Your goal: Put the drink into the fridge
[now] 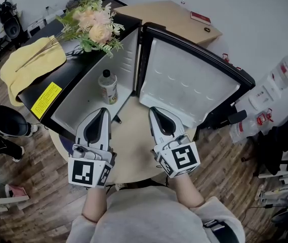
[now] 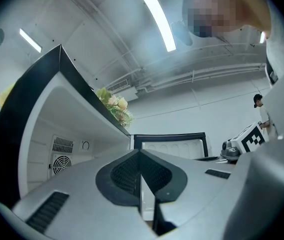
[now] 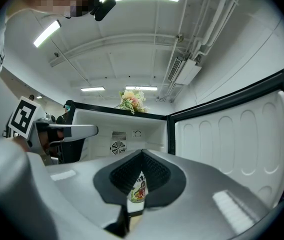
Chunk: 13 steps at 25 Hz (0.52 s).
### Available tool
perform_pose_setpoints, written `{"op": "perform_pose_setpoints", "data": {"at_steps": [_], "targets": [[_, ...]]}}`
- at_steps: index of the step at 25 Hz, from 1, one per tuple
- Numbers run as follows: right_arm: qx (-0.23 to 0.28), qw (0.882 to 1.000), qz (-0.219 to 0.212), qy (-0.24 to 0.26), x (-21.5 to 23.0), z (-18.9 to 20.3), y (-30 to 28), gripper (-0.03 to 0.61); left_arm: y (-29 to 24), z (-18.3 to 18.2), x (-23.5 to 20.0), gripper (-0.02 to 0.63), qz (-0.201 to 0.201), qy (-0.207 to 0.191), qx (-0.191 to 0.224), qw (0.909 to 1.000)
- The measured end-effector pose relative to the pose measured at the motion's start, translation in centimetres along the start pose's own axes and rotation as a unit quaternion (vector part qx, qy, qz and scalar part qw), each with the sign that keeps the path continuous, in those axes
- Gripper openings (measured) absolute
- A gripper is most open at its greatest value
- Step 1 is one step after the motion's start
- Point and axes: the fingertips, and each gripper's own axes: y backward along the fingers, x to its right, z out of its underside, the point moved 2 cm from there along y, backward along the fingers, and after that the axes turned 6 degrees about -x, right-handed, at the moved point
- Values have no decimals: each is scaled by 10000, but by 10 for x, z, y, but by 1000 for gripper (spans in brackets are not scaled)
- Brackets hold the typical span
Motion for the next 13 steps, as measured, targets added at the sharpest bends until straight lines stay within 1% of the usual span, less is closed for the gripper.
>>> {"op": "perform_pose_setpoints", "data": {"at_steps": [13], "targets": [[37, 10000, -4, 7, -6, -6, 3, 11, 4, -3, 1, 8, 44, 22, 0, 10000]]}}
